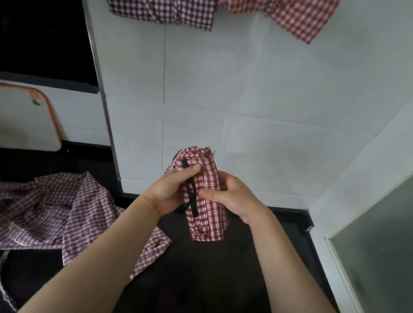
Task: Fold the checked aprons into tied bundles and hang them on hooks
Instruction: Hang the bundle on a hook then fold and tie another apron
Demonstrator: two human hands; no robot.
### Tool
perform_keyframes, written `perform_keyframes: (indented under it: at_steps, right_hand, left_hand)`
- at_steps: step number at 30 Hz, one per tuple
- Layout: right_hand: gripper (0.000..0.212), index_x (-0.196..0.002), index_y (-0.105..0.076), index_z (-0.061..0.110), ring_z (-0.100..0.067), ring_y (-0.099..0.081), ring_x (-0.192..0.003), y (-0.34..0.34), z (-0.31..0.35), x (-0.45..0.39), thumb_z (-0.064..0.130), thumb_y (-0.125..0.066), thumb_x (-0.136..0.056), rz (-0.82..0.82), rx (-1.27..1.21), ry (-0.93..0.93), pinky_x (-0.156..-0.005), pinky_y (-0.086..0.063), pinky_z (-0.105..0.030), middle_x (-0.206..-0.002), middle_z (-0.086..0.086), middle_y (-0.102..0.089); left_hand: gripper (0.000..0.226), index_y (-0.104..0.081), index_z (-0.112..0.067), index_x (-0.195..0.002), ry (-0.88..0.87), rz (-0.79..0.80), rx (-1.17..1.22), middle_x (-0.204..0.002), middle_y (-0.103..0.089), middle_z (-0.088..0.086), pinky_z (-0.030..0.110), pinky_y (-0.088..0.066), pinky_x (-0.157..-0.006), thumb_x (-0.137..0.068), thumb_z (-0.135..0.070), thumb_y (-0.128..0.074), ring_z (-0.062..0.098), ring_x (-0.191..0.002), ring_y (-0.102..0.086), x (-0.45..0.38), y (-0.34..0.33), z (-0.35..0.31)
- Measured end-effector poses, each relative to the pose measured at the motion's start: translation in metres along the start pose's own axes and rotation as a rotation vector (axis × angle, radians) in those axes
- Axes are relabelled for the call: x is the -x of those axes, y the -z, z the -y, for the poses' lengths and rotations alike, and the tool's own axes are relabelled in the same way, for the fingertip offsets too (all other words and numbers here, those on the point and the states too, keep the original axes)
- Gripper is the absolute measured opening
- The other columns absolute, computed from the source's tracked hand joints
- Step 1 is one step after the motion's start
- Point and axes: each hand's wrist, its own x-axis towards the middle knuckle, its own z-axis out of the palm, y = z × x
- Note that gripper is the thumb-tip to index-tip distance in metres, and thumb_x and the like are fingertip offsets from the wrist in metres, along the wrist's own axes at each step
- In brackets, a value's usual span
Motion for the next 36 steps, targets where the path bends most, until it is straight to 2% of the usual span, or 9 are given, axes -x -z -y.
perform_keyframes:
  at_steps: [6,12,16,20,24,27,30,34,36]
  right_hand:
    - [0.036,-0.118,-0.059,0.036,-0.003,-0.067,-0.099,-0.004,0.029,0.003,0.033,-0.076,-0.087,-0.074,0.048,0.113,-0.082,-0.050,-0.023,-0.112,0.015,-0.069]
    - [0.033,-0.116,-0.061,0.035,-0.002,-0.068,-0.094,-0.008,0.048,0.002,0.034,-0.075,-0.087,-0.139,0.068,0.152,-0.078,-0.051,-0.019,-0.108,0.015,-0.070]
    - [0.045,-0.127,-0.061,0.029,-0.006,-0.068,-0.103,-0.005,0.045,0.002,0.035,-0.077,-0.086,-0.108,0.032,0.125,-0.095,-0.054,-0.032,-0.116,0.012,-0.070]
    - [0.071,-0.124,-0.056,0.022,-0.013,-0.062,-0.113,0.014,0.059,0.003,0.067,-0.075,-0.072,-0.090,0.064,0.061,-0.102,-0.051,-0.042,-0.122,0.004,-0.064]
    - [0.070,-0.120,-0.066,0.017,-0.011,-0.059,-0.110,0.023,0.098,0.003,0.076,-0.046,-0.087,-0.195,0.166,0.015,-0.103,-0.047,-0.040,-0.118,0.008,-0.065]
    - [0.054,-0.104,-0.073,0.008,-0.021,-0.067,-0.100,0.012,0.109,-0.003,0.058,-0.065,-0.087,-0.157,0.335,0.017,-0.090,-0.053,-0.038,-0.106,-0.005,-0.073]
    - [0.018,-0.089,-0.075,0.007,-0.015,-0.068,-0.091,0.009,0.114,-0.003,0.025,-0.070,-0.090,-0.199,0.095,0.105,-0.078,-0.051,-0.027,-0.093,-0.001,-0.075]
    - [0.020,-0.083,-0.061,0.005,-0.019,-0.060,-0.069,0.020,0.114,-0.001,0.009,-0.053,-0.100,-0.217,-0.754,0.159,-0.079,-0.051,-0.035,-0.067,-0.004,-0.060]
    - [0.023,-0.079,-0.053,0.009,-0.014,-0.047,-0.049,0.033,0.107,0.001,0.009,-0.050,-0.102,-0.349,-0.980,0.133,-0.070,-0.053,-0.033,-0.054,0.000,-0.044]
  left_hand:
    - [0.030,-0.068,-0.007,-0.115,-0.026,-0.098,0.016,-0.106,-0.072,0.009,0.038,-0.052,-0.089,-0.093,-0.028,-0.062,0.025,-0.101,-0.067,0.004,-0.014,-0.036]
    - [0.040,-0.068,-0.008,-0.120,-0.034,-0.121,-0.025,-0.116,-0.072,0.010,0.038,-0.052,-0.094,-0.089,-0.033,-0.069,0.027,-0.108,-0.067,0.007,-0.010,-0.054]
    - [0.041,-0.068,-0.005,-0.120,-0.083,0.030,-0.244,-0.117,-0.072,0.011,0.040,-0.050,-0.097,-0.087,-0.029,-0.072,0.030,-0.113,-0.066,0.013,-0.001,-0.066]
    - [0.028,-0.074,-0.010,-0.103,-0.171,-0.152,-0.465,-0.098,-0.077,0.002,0.030,-0.053,-0.081,-0.077,-0.017,-0.083,0.024,-0.098,-0.071,0.019,-0.004,-0.072]
    - [0.023,-0.074,-0.020,-0.091,-0.231,-0.204,-0.765,-0.085,-0.076,-0.007,0.021,-0.053,-0.068,-0.071,-0.023,-0.087,0.009,-0.081,-0.071,0.019,-0.011,-0.066]
    - [0.020,-0.074,-0.018,-0.087,-0.296,-0.200,-0.968,-0.082,-0.075,-0.006,0.027,-0.057,-0.073,-0.072,-0.026,-0.085,0.009,-0.078,-0.070,0.018,-0.016,-0.059]
    - [0.020,-0.073,-0.017,-0.083,-0.276,-0.210,-0.974,-0.081,-0.074,-0.005,0.025,-0.055,-0.071,-0.071,-0.027,-0.085,0.011,-0.078,-0.069,0.018,-0.015,-0.054]
    - [0.020,-0.075,-0.016,-0.090,-0.178,-0.271,-0.671,-0.087,-0.076,-0.004,0.026,-0.054,-0.073,-0.074,-0.022,-0.085,0.017,-0.087,-0.071,0.019,0.002,-0.053]
    - [0.023,-0.074,-0.010,-0.097,-0.135,-0.327,-0.405,-0.094,-0.077,0.002,0.029,-0.054,-0.074,-0.077,-0.017,-0.083,0.024,-0.093,-0.071,0.020,0.014,-0.056]
